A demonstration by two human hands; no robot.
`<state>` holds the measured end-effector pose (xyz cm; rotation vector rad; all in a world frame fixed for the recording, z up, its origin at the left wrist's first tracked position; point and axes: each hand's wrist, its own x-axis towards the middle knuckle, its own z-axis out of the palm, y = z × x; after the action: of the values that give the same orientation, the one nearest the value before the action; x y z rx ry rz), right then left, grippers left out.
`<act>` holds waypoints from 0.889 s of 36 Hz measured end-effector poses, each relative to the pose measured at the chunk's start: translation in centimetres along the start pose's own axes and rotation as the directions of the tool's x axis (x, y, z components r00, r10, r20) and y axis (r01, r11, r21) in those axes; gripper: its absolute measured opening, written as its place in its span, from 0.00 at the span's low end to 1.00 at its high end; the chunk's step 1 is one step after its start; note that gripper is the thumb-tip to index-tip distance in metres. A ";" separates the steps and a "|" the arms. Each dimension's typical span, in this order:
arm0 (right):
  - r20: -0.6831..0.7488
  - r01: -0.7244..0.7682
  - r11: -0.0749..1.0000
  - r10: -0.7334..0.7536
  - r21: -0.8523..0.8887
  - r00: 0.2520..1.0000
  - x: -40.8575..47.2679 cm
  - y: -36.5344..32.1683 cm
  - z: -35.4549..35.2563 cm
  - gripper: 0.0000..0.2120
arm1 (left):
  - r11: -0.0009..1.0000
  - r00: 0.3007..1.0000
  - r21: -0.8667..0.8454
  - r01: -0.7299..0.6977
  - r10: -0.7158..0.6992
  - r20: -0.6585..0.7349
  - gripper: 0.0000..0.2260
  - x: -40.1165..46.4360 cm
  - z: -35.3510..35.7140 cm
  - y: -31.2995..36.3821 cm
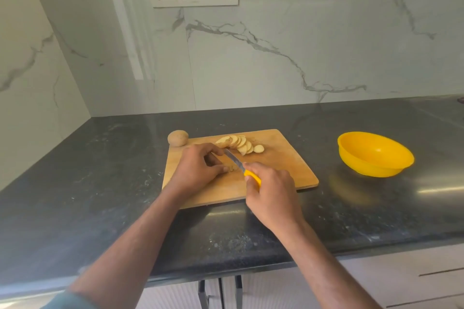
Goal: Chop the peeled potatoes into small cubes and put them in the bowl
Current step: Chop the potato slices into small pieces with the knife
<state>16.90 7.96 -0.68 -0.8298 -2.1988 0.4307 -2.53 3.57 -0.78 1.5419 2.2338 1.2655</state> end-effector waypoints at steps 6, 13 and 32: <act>0.041 0.059 0.996 -0.057 -0.062 0.998 -0.3 -0.2 0.3 0.15 | 0.999 0.999 -0.042 0.024 -0.025 -0.025 0.15 -0.3 -0.2 0.2; 0.077 0.082 0.992 -0.075 -0.091 0.994 -0.2 -0.2 0.6 0.16 | 0.997 0.997 -0.057 0.055 -0.058 -0.045 0.12 -0.4 -0.4 0.4; 0.161 0.101 0.981 -0.074 -0.164 0.984 0.1 -0.7 0.7 0.17 | 0.997 0.998 -0.052 0.050 -0.053 -0.042 0.14 -0.4 -0.3 0.5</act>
<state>16.06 7.54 -0.71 -0.8093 -2.4324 0.2725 -2.18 3.19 -0.39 1.4431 2.2341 1.3431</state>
